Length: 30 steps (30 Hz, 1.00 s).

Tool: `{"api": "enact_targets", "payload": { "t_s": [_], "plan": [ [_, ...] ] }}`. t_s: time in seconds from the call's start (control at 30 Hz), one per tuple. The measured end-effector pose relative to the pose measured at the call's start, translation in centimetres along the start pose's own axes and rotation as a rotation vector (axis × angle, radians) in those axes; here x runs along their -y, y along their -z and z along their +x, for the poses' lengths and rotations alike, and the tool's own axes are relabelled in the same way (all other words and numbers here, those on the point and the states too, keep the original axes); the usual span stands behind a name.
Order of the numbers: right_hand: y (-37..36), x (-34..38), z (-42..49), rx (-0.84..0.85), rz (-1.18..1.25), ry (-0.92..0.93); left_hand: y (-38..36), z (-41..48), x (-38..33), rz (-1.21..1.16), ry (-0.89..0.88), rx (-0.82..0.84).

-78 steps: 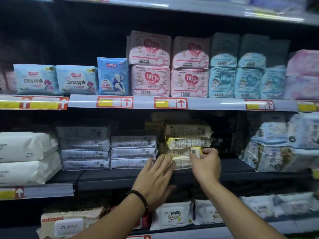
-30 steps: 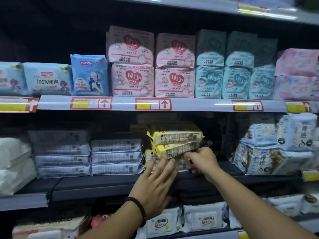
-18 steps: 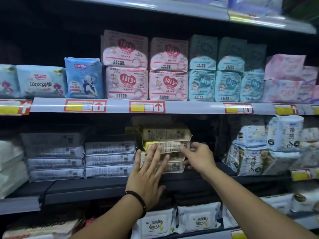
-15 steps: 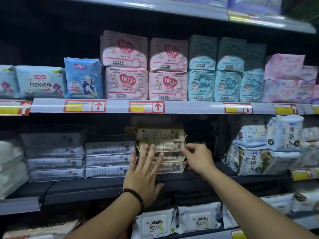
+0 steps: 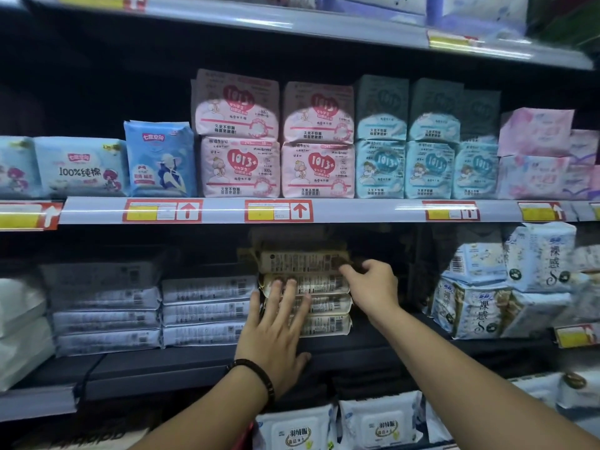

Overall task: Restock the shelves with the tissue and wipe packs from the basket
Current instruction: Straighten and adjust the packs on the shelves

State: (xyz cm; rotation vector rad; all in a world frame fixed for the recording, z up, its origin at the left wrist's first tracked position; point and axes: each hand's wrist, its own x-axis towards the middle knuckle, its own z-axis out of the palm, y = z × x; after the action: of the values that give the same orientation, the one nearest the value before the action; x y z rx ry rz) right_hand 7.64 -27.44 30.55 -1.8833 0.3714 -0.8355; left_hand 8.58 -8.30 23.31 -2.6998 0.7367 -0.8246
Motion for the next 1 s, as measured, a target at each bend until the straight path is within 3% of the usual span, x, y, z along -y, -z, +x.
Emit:
{"api": "enact_targets", "payload": {
  "t_s": [0.27, 0.37, 0.53, 0.77, 1.0],
  "plan": [
    [-0.1, 0.0, 2.1, -0.017, -0.069, -0.075, 0.8, 1.0, 0.6, 0.023, 0.018, -0.159],
    [-0.4, -0.9, 1.6, 0.070, 0.096, -0.124, 1.1, 2.5, 0.6, 0.039, -0.016, -0.146],
    [-1.6, -3.8, -0.3, 0.321, 0.422, -0.362, 0.9, 4.1, 0.1, 0.048, -0.055, -0.123],
    [-4.2, -4.1, -1.1, 0.426, 0.549, -0.337, 0.1, 5.2, 0.8, 0.085, -0.072, -0.088],
    [-3.7, -2.7, -1.8, 0.391, 0.588, -0.316, -0.5, 5.5, 1.0, 0.071, -0.072, -0.021]
  ]
}}
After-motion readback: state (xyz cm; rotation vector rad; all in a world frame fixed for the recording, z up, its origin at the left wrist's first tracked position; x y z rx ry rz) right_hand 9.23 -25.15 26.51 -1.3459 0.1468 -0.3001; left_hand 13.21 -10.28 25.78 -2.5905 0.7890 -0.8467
